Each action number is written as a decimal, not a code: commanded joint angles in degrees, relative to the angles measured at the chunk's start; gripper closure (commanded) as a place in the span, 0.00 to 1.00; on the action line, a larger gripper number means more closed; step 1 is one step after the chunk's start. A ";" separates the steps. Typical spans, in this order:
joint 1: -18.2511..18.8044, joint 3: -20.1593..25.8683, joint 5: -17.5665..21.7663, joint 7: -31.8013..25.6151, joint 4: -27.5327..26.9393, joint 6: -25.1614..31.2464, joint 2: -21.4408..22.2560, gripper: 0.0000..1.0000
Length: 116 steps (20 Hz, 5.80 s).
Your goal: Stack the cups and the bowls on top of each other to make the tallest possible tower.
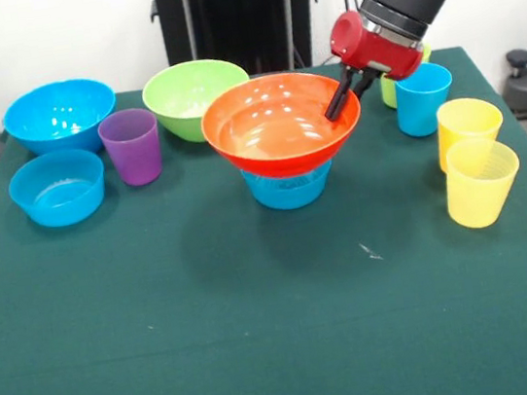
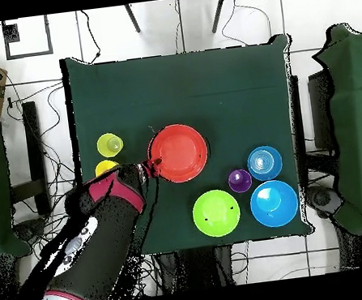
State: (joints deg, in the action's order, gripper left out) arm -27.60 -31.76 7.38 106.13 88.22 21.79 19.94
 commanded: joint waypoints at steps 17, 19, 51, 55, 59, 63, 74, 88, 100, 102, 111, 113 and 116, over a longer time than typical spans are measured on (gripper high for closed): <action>-0.55 2.54 -3.84 11.15 -2.94 0.27 -3.32 1.00; -0.51 2.55 -3.77 10.92 -2.94 0.43 -3.43 1.00; -0.40 2.67 -4.54 9.14 -1.95 0.58 -3.47 1.00; -0.85 2.18 -3.97 8.79 -0.56 1.19 -2.45 1.00; -1.88 1.58 -3.79 9.14 0.20 2.11 -1.96 1.00; -2.62 1.23 -3.89 9.90 -0.08 2.17 -3.28 1.00; -1.73 2.38 -4.30 9.77 0.63 2.28 -4.14 1.00; -1.16 3.36 -4.09 8.76 1.11 3.70 -4.66 1.00; -1.36 3.45 -4.35 9.75 1.91 2.77 -5.84 1.00; -1.42 3.44 -4.38 9.98 2.29 2.46 -5.94 1.00; -1.49 3.70 -4.33 10.58 4.38 0.56 -5.55 1.00; -1.54 3.64 -4.38 10.74 4.57 0.27 -5.64 1.00; -1.51 3.67 -4.40 11.01 5.14 -0.65 -5.81 1.00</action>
State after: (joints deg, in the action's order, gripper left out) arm -29.68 -33.60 4.02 106.13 89.29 21.77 17.27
